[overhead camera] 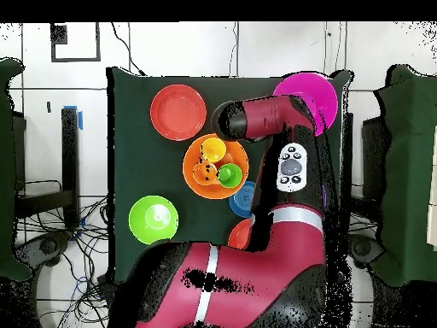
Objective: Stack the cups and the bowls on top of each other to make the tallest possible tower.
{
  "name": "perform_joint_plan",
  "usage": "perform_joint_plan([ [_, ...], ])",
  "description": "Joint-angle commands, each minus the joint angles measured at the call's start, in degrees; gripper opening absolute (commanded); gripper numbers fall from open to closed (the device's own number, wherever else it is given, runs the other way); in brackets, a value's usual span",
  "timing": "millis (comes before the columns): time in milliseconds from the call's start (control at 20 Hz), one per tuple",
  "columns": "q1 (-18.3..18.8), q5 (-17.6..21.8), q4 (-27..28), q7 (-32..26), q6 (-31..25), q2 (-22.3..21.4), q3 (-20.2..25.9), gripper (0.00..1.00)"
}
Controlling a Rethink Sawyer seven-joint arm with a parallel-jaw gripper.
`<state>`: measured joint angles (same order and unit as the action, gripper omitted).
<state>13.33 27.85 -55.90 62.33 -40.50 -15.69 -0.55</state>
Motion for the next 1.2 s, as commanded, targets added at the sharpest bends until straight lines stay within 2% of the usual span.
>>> perform_joint_plan([
  [50, -5.0, 5.2, -1.2, 13.7, 9.1, 2.8, -3.0, 1.0],
  [500, -4.3, 2.2, 0.7, 9.1, 7.9, 4.2, -3.4, 1.0],
  [1200, -3.4, 0.8, 3.3, 7.4, 6.8, 6.1, -4.3, 1.0],
])
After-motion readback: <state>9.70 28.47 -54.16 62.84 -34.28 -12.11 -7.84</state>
